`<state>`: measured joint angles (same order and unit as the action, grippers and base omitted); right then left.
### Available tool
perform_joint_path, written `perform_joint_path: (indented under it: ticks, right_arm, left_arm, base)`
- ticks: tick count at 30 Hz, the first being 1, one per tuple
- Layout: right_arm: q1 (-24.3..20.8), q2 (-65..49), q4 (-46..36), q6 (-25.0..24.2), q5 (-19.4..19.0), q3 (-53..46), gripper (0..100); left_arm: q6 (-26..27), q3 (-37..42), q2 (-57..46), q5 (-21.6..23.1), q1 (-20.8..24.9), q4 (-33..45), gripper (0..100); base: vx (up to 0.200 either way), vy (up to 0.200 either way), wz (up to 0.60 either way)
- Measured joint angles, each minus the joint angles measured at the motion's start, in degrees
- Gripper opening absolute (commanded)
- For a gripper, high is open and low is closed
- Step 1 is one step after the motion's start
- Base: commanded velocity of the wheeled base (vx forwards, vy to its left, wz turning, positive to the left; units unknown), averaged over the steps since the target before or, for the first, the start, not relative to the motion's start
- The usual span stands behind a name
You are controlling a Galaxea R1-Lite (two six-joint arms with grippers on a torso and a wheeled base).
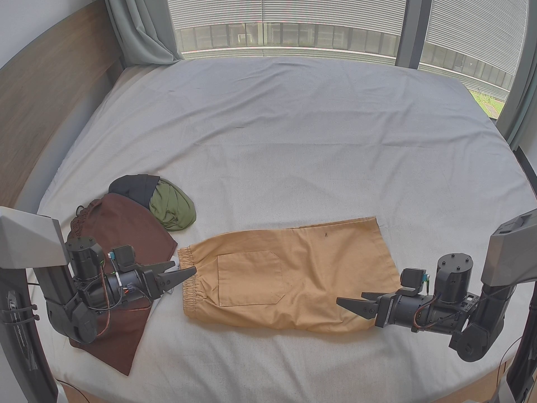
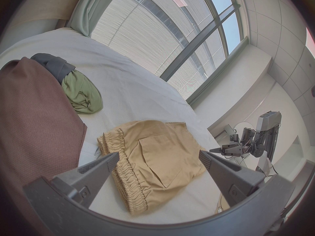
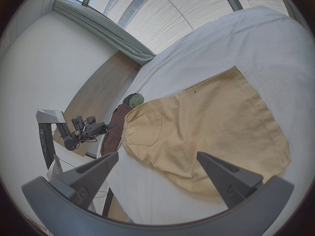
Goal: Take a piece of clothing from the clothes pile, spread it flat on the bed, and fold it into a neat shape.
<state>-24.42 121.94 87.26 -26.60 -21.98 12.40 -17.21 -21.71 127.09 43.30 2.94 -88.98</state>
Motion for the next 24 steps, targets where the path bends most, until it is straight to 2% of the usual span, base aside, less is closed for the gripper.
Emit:
perform_joint_path:
  ticks: [24]
  right_arm:
    - [0.13,3.24,0.88,0.05,0.01,0.5,100]
  left_arm:
    - [-0.24,-1.96,7.95,-0.24,0.56,-0.02,100]
  base:
    - [0.0,0.0,0.0]
